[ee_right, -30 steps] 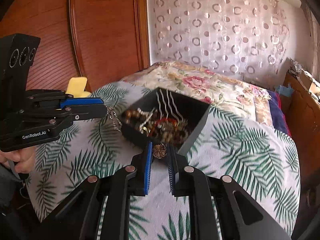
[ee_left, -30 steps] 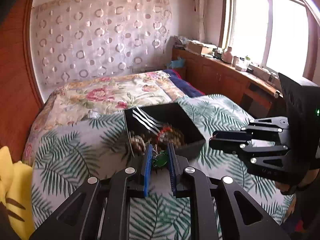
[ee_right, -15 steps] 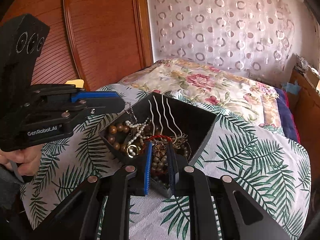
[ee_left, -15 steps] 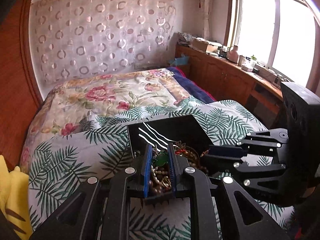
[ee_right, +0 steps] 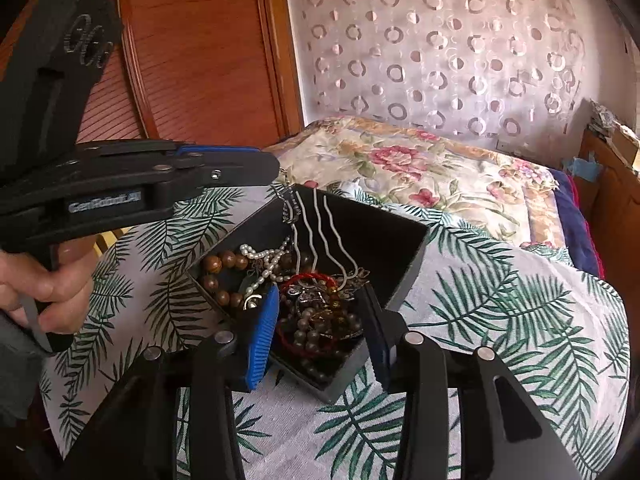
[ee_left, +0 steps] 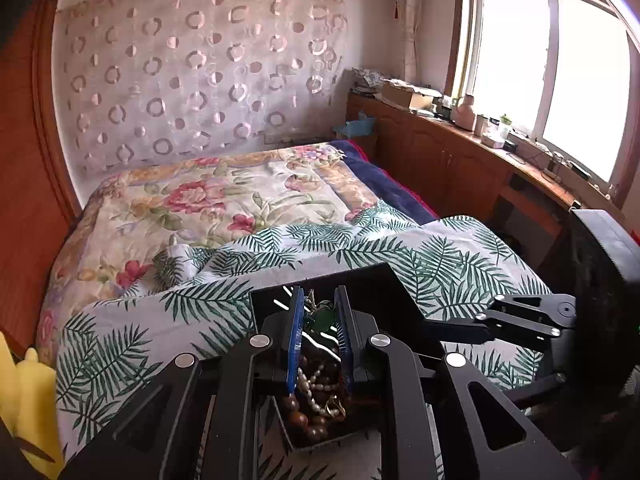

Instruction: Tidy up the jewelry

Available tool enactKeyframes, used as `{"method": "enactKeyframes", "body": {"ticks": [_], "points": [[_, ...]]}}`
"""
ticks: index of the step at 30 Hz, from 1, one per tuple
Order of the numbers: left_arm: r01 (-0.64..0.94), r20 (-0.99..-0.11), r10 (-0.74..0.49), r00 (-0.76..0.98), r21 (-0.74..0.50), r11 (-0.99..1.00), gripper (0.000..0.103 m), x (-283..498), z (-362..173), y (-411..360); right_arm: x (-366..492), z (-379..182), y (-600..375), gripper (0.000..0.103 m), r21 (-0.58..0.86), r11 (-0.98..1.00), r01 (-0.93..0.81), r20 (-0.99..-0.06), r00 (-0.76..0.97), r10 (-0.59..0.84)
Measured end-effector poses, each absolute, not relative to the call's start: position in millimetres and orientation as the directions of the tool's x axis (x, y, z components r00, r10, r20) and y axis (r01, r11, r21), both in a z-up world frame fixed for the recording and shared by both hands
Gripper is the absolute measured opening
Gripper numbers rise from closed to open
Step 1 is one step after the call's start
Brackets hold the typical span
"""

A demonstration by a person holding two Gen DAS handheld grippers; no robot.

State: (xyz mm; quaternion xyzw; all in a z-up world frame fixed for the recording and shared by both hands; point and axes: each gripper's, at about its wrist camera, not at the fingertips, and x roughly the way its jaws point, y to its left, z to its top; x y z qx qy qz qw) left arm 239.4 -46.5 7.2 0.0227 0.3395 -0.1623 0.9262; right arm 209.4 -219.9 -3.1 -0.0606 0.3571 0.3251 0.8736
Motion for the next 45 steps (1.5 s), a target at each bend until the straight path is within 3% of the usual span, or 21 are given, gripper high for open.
{"method": "enactKeyframes", "body": {"ticks": [6, 9, 11, 12, 13, 16, 18, 19, 26, 45], "points": [[0.319, -0.652, -0.288, 0.701, -0.075, 0.945, 0.017, 244, -2, -48, 204, 3, -230, 0.044, 0.127, 0.795, -0.593, -0.656, 0.551, 0.516], [0.307, -0.649, -0.271, 0.711, -0.060, 0.950, 0.040, 238, -5, -48, 201, 2, -233, 0.044, 0.121, 0.807, -0.578, -0.657, 0.563, 0.501], [0.298, -0.647, -0.261, 0.717, -0.054, 0.953, 0.043, 235, -6, -47, 200, 1, -235, 0.044, 0.122, 0.815, -0.567, -0.657, 0.569, 0.494], [0.288, -0.646, -0.251, 0.721, -0.049, 0.956, 0.050, 233, -7, -46, 198, 0, -236, 0.044, 0.122, 0.821, -0.558, -0.656, 0.575, 0.489], [0.277, -0.644, -0.239, 0.727, -0.043, 0.960, 0.063, 230, -7, -45, 197, -1, -237, 0.044, 0.121, 0.825, -0.552, -0.656, 0.580, 0.484], [0.236, -0.626, -0.206, 0.752, -0.035, 0.971, 0.087, 220, -7, -40, 195, 1, -241, 0.044, 0.125, 0.837, -0.533, -0.647, 0.596, 0.476], [0.210, -0.620, -0.183, 0.763, -0.029, 0.977, 0.093, 214, -8, -37, 191, 2, -244, 0.047, 0.122, 0.848, -0.515, -0.638, 0.614, 0.465], [0.192, -0.620, -0.161, 0.768, -0.017, 0.981, 0.095, 209, -10, -36, 189, 3, -245, 0.054, 0.117, 0.854, -0.507, -0.634, 0.624, 0.457], [0.139, -0.628, -0.109, 0.770, 0.000, 0.990, 0.095, 177, -17, -30, 172, 8, -253, 0.099, 0.098, 0.901, -0.422, -0.591, 0.704, 0.394], [0.056, -0.509, -0.046, 0.859, 0.005, 0.998, 0.095, 58, 25, -20, 69, 60, -273, 0.101, 0.126, 0.941, -0.314, -0.448, 0.828, 0.336]]}}
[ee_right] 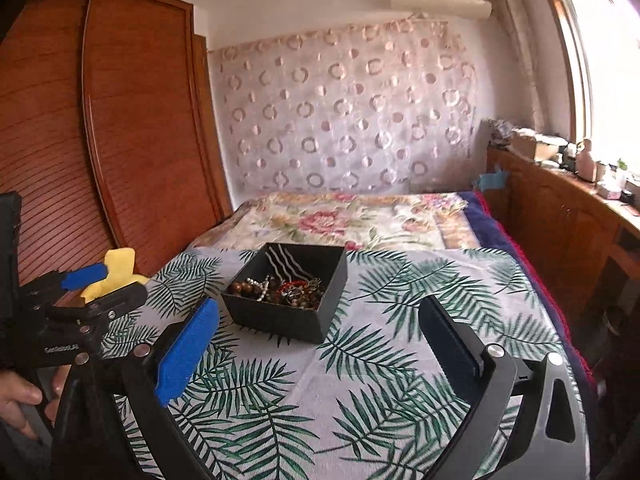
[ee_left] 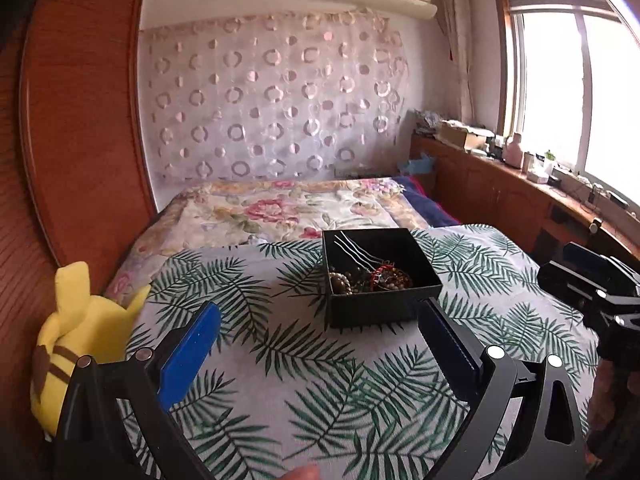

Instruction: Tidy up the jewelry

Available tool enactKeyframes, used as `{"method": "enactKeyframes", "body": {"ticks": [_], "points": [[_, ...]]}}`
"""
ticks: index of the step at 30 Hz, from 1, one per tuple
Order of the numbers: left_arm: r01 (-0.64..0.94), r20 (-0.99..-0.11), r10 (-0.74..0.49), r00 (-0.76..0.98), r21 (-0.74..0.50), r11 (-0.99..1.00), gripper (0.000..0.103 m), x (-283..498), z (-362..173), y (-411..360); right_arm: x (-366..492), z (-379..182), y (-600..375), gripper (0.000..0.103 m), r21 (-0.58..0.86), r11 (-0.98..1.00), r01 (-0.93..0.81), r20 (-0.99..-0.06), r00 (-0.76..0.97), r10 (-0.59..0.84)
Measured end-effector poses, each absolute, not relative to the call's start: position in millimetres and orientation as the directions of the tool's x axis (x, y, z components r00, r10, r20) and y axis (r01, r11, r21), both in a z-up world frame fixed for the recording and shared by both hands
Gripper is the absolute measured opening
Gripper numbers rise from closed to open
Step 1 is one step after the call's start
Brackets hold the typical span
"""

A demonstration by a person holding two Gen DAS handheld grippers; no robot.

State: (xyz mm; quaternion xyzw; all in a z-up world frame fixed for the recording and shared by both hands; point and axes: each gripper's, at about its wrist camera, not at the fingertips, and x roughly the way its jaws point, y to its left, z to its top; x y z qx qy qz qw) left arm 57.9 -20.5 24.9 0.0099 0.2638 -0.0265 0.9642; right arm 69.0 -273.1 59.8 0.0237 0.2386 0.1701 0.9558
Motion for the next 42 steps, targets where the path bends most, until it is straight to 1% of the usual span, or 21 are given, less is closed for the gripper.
{"method": "enactKeyframes", "body": {"ticks": [7, 10, 20, 42], "points": [[0.052, -0.496, -0.051, 0.867, -0.011, 0.999, 0.095, 44, 26, -18, 49, 66, -276, 0.101, 0.104, 0.948, -0.300, -0.422, 0.850, 0.315], [0.041, -0.476, -0.042, 0.878, -0.012, 0.999, 0.095, 41, 23, -17, 49, 66, -275, 0.101, 0.097, 0.950, -0.297, -0.418, 0.854, 0.310], [0.029, -0.498, -0.034, 0.867, -0.018, 0.999, 0.095, 43, 14, -11, 50, 60, -275, 0.101, 0.106, 0.948, -0.299, -0.426, 0.848, 0.315], [0.028, -0.481, -0.028, 0.876, -0.009, 1.000, 0.095, 37, 16, -14, 51, 56, -274, 0.101, 0.105, 0.949, -0.298, -0.428, 0.847, 0.314]]}}
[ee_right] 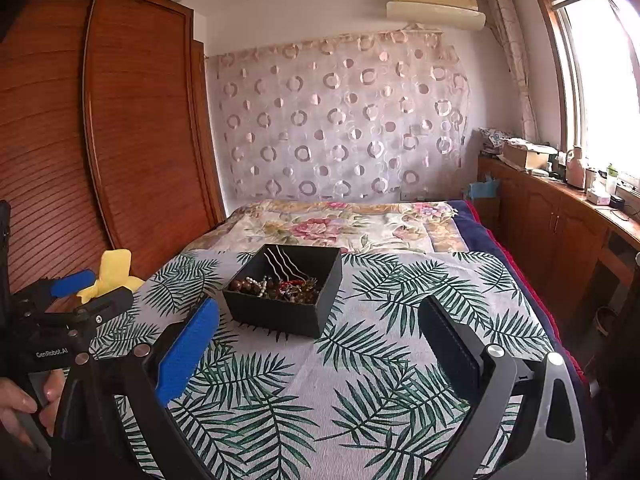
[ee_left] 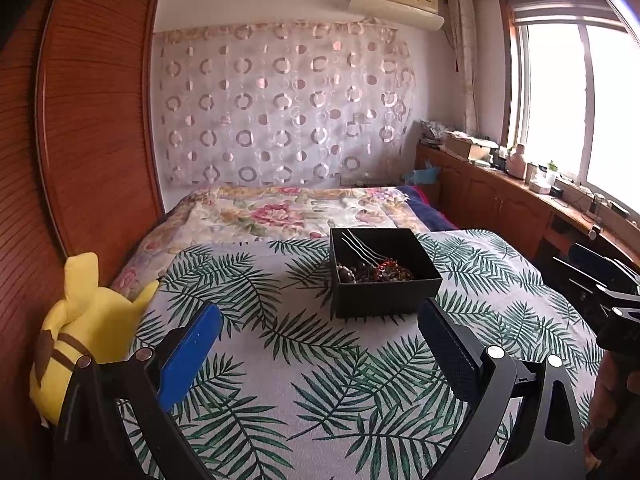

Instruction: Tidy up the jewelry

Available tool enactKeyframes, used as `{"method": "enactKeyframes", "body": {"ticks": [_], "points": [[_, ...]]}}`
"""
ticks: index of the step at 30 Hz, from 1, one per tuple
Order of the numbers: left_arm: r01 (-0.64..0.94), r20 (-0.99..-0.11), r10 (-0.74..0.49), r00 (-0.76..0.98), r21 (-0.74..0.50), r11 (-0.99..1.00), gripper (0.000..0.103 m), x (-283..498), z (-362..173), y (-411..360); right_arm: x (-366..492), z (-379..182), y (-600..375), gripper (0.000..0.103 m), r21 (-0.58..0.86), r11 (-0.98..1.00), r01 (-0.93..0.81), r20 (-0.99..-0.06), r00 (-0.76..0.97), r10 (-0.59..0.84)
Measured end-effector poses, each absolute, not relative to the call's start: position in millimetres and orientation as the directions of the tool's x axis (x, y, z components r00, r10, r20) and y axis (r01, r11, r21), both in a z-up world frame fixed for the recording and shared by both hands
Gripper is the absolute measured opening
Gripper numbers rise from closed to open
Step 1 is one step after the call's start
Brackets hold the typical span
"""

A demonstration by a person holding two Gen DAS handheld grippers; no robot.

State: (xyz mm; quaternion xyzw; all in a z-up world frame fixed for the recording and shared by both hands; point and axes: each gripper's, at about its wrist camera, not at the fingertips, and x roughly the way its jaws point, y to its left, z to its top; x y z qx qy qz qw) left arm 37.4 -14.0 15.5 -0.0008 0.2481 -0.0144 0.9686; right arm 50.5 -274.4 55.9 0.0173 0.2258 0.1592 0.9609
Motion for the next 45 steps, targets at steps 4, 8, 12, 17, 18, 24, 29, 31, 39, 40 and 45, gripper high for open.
{"method": "enactKeyframes", "body": {"ticks": [4, 8, 12, 17, 18, 24, 29, 31, 39, 40, 45], "points": [[0.023, -0.475, -0.023, 0.880, -0.007, 1.000, 0.095, 37.4, 18.9, -14.0, 50.2, 53.9, -273.7, 0.101, 0.103, 0.949, -0.298, -0.431, 0.847, 0.312], [0.021, -0.472, -0.022, 0.882, -0.007, 1.000, 0.095, 36.4, 20.9, -13.5, 50.1, 54.1, -273.9, 0.101, 0.103, 0.949, -0.298, -0.430, 0.847, 0.313], [0.019, -0.471, -0.020, 0.882, -0.005, 1.000, 0.095, 36.0, 21.2, -13.3, 50.2, 53.9, -274.0, 0.101, 0.104, 0.949, -0.297, -0.430, 0.847, 0.312], [0.018, -0.471, -0.019, 0.882, -0.005, 1.000, 0.095, 35.9, 21.6, -13.5, 50.1, 54.4, -273.8, 0.101, 0.102, 0.949, -0.298, -0.431, 0.847, 0.312], [0.018, -0.470, -0.018, 0.882, -0.006, 1.000, 0.095, 35.3, 21.9, -13.4, 50.2, 54.0, -273.8, 0.101, 0.102, 0.949, -0.298, -0.432, 0.846, 0.312], [0.017, -0.468, -0.016, 0.883, -0.002, 1.000, 0.095, 35.3, 21.7, -13.5, 49.7, 52.7, -273.5, 0.101, 0.102, 0.949, -0.298, -0.432, 0.846, 0.312], [0.014, -0.464, -0.009, 0.886, 0.007, 1.000, 0.095, 35.0, 23.3, -12.9, 49.6, 53.1, -273.4, 0.101, 0.102, 0.949, -0.298, -0.432, 0.846, 0.312], [0.013, -0.464, -0.008, 0.886, 0.008, 1.000, 0.095, 34.7, 23.2, -13.7, 49.5, 52.5, -273.6, 0.101, 0.101, 0.949, -0.299, -0.432, 0.846, 0.312], [0.014, -0.464, -0.008, 0.886, 0.010, 1.000, 0.095, 34.9, 22.9, -14.1, 49.6, 53.0, -273.4, 0.101, 0.102, 0.949, -0.297, -0.433, 0.846, 0.312], [0.014, -0.464, -0.008, 0.886, 0.010, 1.000, 0.095, 34.8, 22.9, -14.1, 49.5, 53.6, -273.3, 0.101, 0.102, 0.949, -0.298, -0.433, 0.845, 0.312], [0.013, -0.464, -0.007, 0.886, 0.010, 1.000, 0.095, 34.4, 22.8, -14.4, 49.5, 53.7, -273.4, 0.101, 0.102, 0.949, -0.297, -0.434, 0.846, 0.311]]}}
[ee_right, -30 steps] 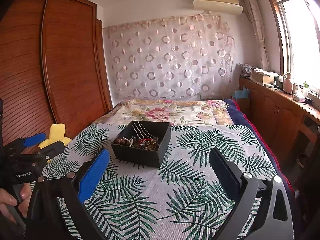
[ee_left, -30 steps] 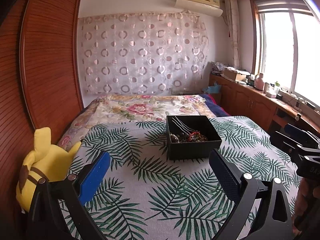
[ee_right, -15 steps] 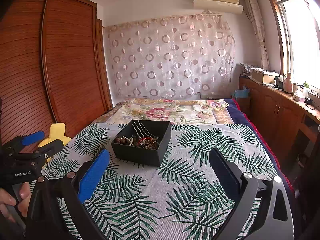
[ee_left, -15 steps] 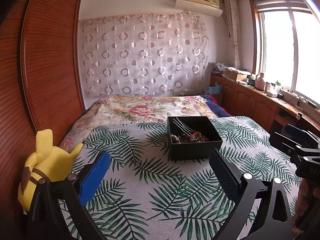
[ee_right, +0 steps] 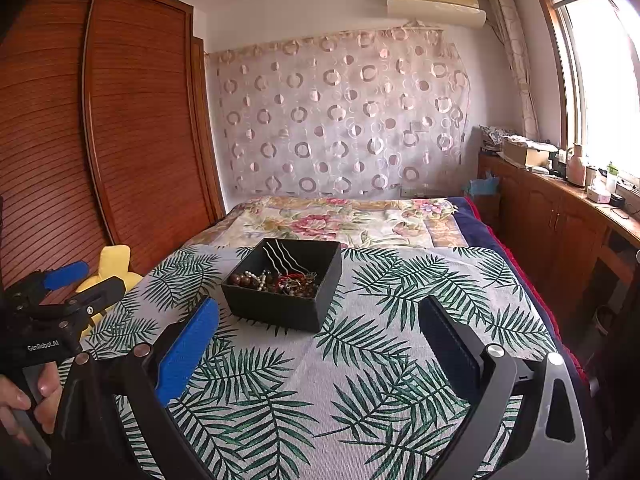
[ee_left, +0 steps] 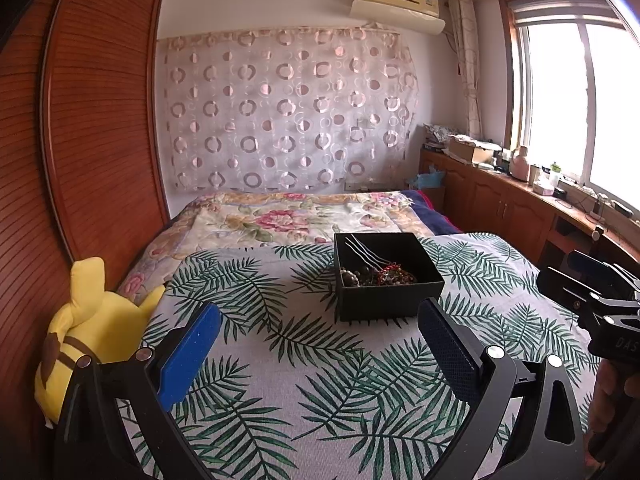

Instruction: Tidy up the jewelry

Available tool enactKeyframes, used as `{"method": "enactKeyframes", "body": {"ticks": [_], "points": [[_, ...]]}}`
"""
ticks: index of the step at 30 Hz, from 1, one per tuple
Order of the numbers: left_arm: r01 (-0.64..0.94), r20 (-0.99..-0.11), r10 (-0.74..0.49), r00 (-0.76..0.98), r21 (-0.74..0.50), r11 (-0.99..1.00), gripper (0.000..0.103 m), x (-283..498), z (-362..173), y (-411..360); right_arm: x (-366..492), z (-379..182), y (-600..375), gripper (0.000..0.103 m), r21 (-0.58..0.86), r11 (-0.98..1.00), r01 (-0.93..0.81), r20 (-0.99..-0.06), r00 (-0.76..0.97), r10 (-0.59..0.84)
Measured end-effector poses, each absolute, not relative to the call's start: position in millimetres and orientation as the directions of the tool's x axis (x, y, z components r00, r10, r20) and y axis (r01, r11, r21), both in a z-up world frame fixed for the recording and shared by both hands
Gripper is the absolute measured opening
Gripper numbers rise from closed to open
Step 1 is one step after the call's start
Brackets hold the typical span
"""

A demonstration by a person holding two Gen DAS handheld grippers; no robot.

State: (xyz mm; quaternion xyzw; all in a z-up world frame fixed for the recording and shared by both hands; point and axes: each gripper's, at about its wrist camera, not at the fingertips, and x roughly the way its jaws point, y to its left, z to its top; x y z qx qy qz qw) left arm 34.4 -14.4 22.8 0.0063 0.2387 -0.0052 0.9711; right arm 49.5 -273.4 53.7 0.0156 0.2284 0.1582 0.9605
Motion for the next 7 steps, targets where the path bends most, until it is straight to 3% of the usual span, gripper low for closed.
{"method": "enactKeyframes", "body": {"ticks": [7], "points": [[0.018, -0.461, -0.009, 0.887, 0.014, 1.000, 0.095, 34.1, 23.9, -17.0, 48.7, 49.4, -273.5, 0.101, 0.102, 0.950, -0.296, -0.433, 0.847, 0.310]]}}
